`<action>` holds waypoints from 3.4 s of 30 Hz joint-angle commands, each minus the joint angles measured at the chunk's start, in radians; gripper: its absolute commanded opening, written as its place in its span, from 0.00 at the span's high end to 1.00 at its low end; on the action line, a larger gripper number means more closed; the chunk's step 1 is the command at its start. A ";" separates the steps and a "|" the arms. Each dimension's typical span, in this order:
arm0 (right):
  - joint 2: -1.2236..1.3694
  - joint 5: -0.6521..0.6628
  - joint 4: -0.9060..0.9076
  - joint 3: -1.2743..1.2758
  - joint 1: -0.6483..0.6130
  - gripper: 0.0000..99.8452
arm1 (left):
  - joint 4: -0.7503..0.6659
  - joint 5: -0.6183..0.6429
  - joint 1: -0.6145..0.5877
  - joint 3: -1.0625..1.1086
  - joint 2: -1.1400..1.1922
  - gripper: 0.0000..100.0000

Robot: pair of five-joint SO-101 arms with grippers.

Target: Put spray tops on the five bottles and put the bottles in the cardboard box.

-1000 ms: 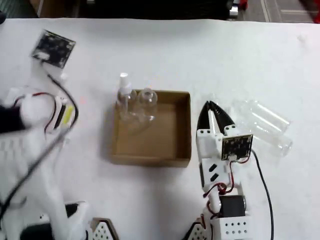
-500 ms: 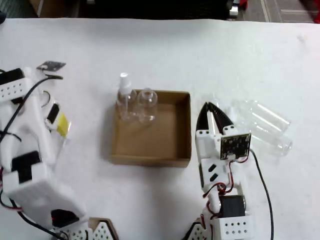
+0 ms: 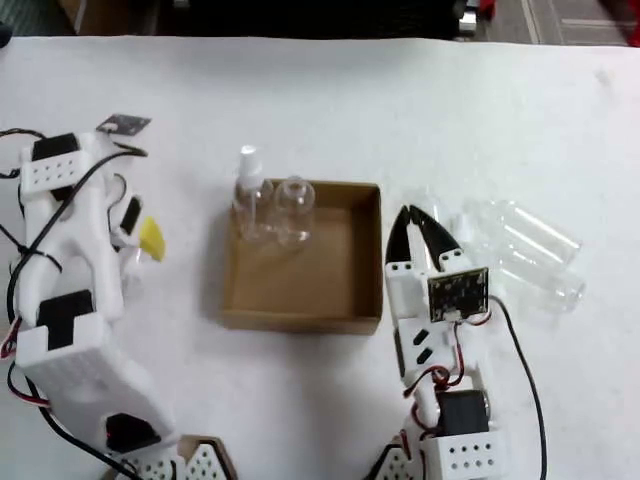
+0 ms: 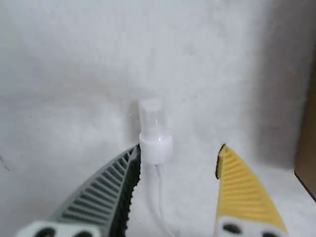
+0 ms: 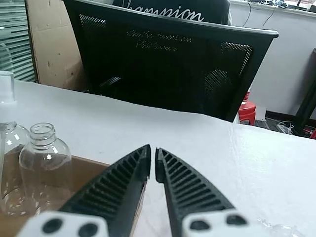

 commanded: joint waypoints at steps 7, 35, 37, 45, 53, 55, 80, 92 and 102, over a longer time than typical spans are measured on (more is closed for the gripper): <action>-0.004 0.012 -0.004 0.009 -0.005 0.99 | -0.209 0.032 0.031 0.097 -0.005 0.76; -0.001 0.012 0.005 0.009 -0.005 0.99 | -0.106 0.029 0.013 -0.072 0.234 0.81; -0.001 0.011 0.012 0.009 -0.005 0.99 | -0.046 0.032 0.012 -0.143 0.285 0.81; -0.001 0.012 0.027 0.009 -0.035 0.99 | -0.012 0.032 0.010 -0.173 0.314 0.83; 0.001 0.012 0.027 0.009 -0.041 0.99 | -0.005 0.028 0.016 -0.184 0.311 0.97; 0.001 0.012 0.027 0.009 -0.041 0.99 | -0.005 0.026 0.018 -0.184 0.312 0.98; 0.001 0.012 0.027 0.009 -0.035 0.99 | 0.279 0.028 0.076 -0.196 -0.177 0.98; 0.001 0.012 0.027 0.009 -0.035 0.99 | 0.196 0.034 0.226 0.146 -0.957 0.98; -0.005 0.012 0.027 0.009 -0.035 0.99 | 0.135 0.037 0.226 0.198 -1.290 0.98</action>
